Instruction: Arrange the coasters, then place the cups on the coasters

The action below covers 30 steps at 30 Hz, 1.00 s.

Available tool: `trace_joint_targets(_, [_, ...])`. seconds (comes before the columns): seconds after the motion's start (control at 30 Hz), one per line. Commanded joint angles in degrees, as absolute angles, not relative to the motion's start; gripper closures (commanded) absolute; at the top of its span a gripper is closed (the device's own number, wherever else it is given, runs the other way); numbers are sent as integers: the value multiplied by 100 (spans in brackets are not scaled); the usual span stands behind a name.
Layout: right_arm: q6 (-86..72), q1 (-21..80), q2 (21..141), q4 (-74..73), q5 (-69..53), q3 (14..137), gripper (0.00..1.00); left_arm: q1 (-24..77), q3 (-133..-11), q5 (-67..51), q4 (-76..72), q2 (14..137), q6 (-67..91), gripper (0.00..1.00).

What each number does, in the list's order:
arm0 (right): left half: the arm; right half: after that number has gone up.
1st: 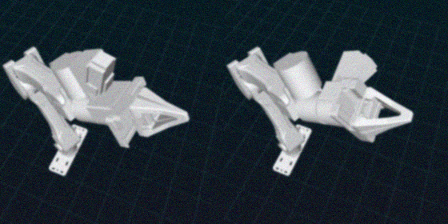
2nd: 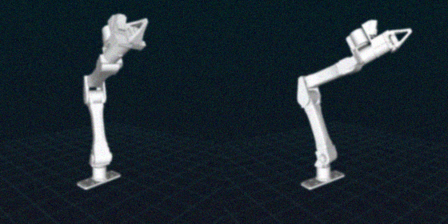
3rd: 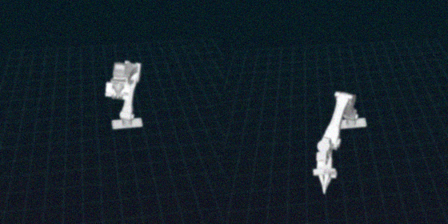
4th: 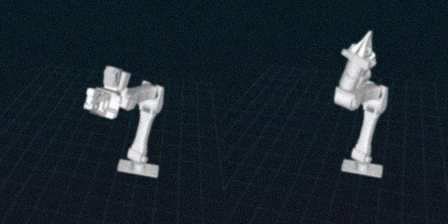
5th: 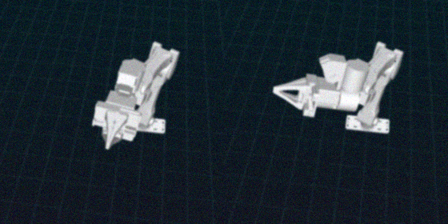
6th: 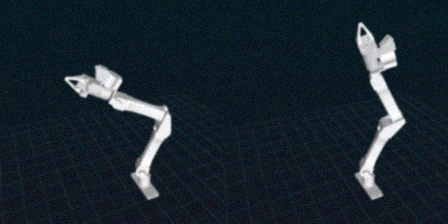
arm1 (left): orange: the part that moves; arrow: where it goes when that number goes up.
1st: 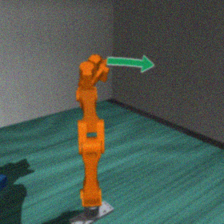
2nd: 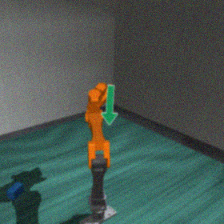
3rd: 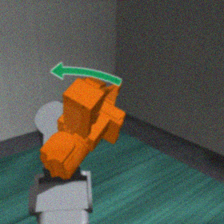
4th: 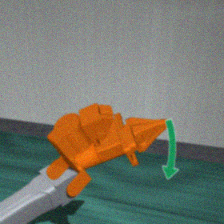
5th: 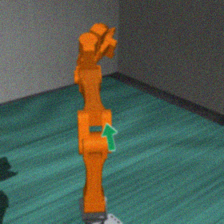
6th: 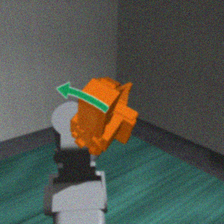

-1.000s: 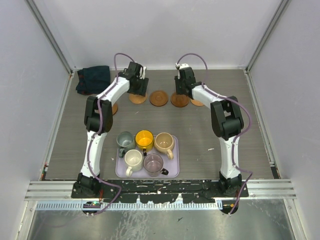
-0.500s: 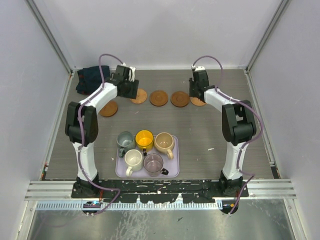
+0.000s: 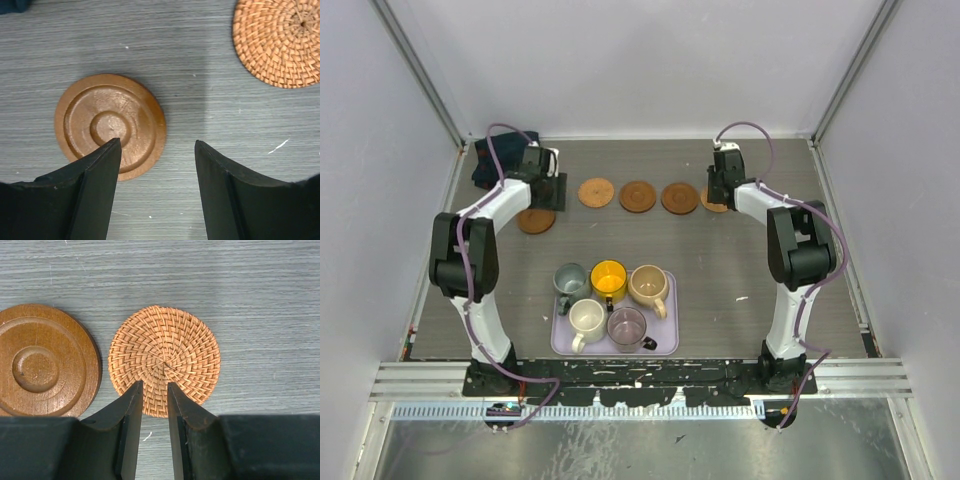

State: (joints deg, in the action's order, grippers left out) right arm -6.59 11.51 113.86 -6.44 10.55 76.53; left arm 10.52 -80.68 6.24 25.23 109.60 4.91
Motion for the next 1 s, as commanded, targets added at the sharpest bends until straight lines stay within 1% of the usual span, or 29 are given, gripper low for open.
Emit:
trace_joint_targets(0.0, [-722, 1130, 11380, -362, 1189, 7735, 68, 892, -7877, 721, 2066, 10588, 522, 38])
trace_joint_targets(0.27, [-594, 1070, 11717, -432, 1191, 8002, 69, 636, -7698, 672, 1907, 10738, 685, 38])
trace_joint_targets(0.47, [-678, 907, 12039, -613, 1151, 8304, 69, 505, -7729, 761, 1898, 10948, 686, 42])
trace_joint_targets(0.67, [-741, 762, 12145, -736, 1142, 8463, 69, 483, -7930, 767, 2146, 11272, 589, 48])
trace_joint_targets(0.97, [-793, 627, 12304, -912, 1133, 8673, 69, 480, -8474, 524, 2468, 11776, 617, 50])
